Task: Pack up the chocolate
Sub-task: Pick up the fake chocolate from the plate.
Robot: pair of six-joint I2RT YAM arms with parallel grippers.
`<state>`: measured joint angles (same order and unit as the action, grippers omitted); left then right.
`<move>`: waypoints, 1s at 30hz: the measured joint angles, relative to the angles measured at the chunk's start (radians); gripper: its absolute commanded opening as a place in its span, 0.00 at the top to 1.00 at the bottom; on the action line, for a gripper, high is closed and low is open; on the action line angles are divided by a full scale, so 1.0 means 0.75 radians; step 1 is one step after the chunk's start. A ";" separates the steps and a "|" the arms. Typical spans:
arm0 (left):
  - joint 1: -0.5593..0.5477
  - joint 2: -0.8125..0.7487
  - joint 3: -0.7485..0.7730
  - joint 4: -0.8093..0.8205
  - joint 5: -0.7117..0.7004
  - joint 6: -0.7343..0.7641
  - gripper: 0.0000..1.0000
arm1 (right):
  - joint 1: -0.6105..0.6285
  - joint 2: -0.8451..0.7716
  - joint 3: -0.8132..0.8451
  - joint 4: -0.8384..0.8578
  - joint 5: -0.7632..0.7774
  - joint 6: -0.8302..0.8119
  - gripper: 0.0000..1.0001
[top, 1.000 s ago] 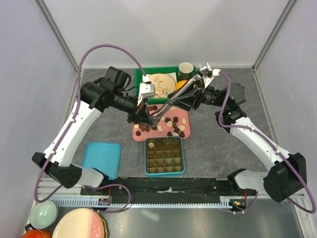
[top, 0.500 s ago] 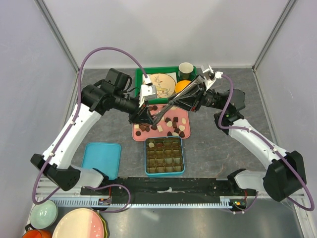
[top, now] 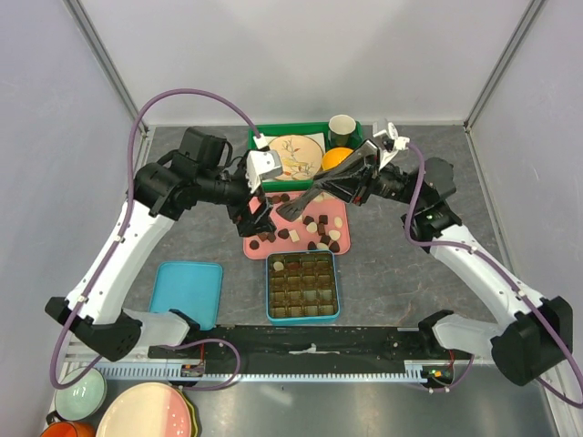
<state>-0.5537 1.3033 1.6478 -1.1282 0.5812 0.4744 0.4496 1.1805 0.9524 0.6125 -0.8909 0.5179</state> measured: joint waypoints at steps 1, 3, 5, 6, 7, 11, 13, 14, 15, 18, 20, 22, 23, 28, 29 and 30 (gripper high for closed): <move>0.004 -0.007 0.000 0.007 -0.043 -0.008 0.01 | 0.001 -0.019 0.017 -0.068 0.024 -0.050 1.00; 0.015 -0.016 -0.004 0.017 -0.105 -0.019 0.01 | 0.005 -0.053 0.047 -0.193 0.090 -0.155 1.00; 0.032 -0.028 -0.025 0.041 -0.159 -0.033 0.01 | 0.007 -0.082 0.057 -0.291 0.176 -0.244 1.00; 0.050 -0.032 -0.040 0.053 -0.183 -0.045 0.01 | 0.013 -0.092 0.057 -0.334 0.220 -0.287 1.00; 0.071 -0.033 -0.057 0.064 -0.206 -0.057 0.01 | 0.019 -0.098 0.057 -0.373 0.266 -0.326 1.00; 0.228 -0.007 -0.133 0.116 -0.247 -0.099 0.01 | 0.108 -0.100 0.032 -0.467 0.498 -0.485 1.00; 0.321 0.026 -0.180 0.167 -0.249 -0.106 0.04 | 0.187 -0.092 0.012 -0.502 0.625 -0.570 1.00; 0.356 0.037 -0.204 0.193 -0.251 -0.110 0.05 | 0.223 -0.084 0.006 -0.518 0.689 -0.607 1.00; 0.397 0.046 -0.244 0.238 -0.254 -0.115 0.06 | 0.255 -0.068 0.004 -0.531 0.750 -0.642 1.00; 0.486 0.060 -0.375 0.355 -0.291 -0.120 0.08 | 0.319 0.017 0.004 -0.529 0.922 -0.718 1.00; 0.511 0.063 -0.449 0.421 -0.316 -0.120 0.08 | 0.333 0.094 0.005 -0.519 1.020 -0.745 1.00; 0.516 0.066 -0.500 0.475 -0.323 -0.120 0.15 | 0.334 0.194 0.005 -0.507 1.120 -0.764 1.00; 0.516 0.071 -0.518 0.497 -0.326 -0.121 0.18 | 0.334 0.244 0.005 -0.502 1.162 -0.770 1.00; 0.519 0.159 -0.536 0.602 -0.358 -0.124 0.27 | 0.331 0.430 0.032 -0.509 1.262 -0.802 1.00; 0.521 0.180 -0.536 0.617 -0.366 -0.125 0.30 | 0.332 0.447 0.039 -0.508 1.263 -0.804 1.00; 0.522 0.200 -0.539 0.634 -0.375 -0.127 0.31 | 0.332 0.459 0.044 -0.497 1.263 -0.805 1.00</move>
<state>-0.1619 1.4536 1.2438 -0.6525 0.3000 0.3790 0.6987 1.5249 0.9855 0.2398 0.0566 -0.0860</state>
